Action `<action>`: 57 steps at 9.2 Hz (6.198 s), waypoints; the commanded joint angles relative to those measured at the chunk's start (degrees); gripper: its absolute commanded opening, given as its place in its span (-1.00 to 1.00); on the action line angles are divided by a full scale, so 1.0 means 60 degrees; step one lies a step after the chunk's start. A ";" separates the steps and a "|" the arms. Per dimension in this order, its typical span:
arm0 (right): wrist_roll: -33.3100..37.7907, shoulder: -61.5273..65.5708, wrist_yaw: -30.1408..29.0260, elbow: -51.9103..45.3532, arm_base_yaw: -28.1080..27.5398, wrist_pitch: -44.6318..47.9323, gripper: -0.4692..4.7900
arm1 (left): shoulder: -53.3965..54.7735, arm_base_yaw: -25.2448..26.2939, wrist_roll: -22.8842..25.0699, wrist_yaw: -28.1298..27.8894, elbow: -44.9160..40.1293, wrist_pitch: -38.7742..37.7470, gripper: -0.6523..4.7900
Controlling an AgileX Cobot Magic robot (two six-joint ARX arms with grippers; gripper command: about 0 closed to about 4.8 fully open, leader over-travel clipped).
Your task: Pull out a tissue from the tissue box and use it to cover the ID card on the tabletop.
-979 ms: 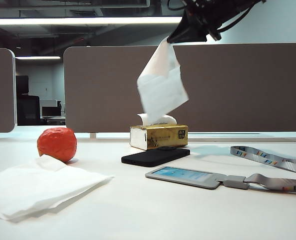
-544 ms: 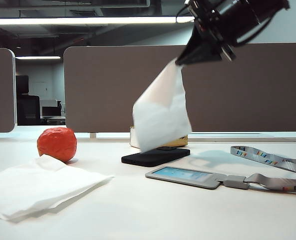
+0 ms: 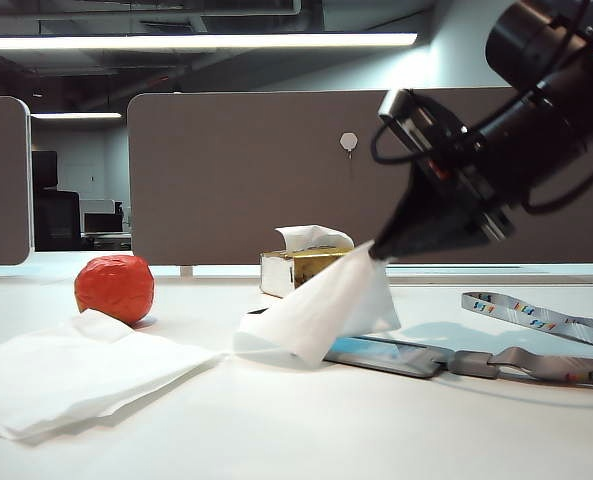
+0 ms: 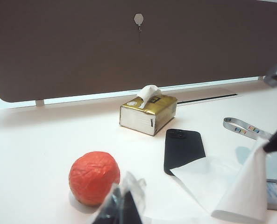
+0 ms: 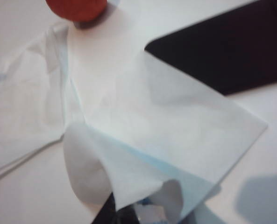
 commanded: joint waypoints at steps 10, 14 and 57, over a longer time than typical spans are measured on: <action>0.0200 -0.2098 0.2790 -0.1439 0.0022 -0.1687 -0.84 | 0.0011 -0.0007 0.0036 0.0007 0.0036 0.0138 -0.78; 0.1195 -0.2681 0.2488 -0.1577 0.0029 -0.1468 -0.01 | 0.0011 -0.0007 0.0036 0.0007 0.0036 0.0135 -0.78; 0.1741 -1.4415 0.2805 -0.7410 -0.4455 0.2907 -0.84 | 0.0011 -0.0004 -0.0495 -0.2572 0.0036 0.0084 -0.78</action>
